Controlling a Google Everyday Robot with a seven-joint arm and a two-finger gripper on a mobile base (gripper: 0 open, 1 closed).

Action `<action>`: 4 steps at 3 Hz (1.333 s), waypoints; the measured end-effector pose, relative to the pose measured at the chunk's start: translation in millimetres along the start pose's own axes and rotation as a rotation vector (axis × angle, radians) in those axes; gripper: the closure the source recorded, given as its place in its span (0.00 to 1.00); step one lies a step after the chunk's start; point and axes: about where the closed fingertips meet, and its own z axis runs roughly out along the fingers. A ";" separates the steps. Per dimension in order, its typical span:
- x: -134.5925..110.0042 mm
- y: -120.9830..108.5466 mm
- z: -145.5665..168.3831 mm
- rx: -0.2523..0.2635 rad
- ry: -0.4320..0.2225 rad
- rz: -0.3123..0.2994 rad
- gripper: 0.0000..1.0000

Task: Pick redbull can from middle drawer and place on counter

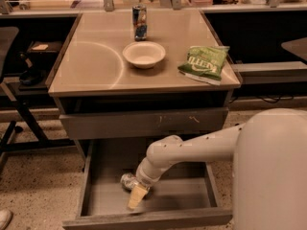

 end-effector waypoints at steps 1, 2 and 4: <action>3.4 0.4 26.4 -0.012 0.001 0.013 0.00; 3.0 -3.1 45.8 -0.019 0.013 -0.003 0.00; -1.1 -26.0 45.2 0.011 0.026 -0.077 0.00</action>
Offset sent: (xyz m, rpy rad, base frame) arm 0.0056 0.0258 -0.0621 -0.0162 0.0142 0.0332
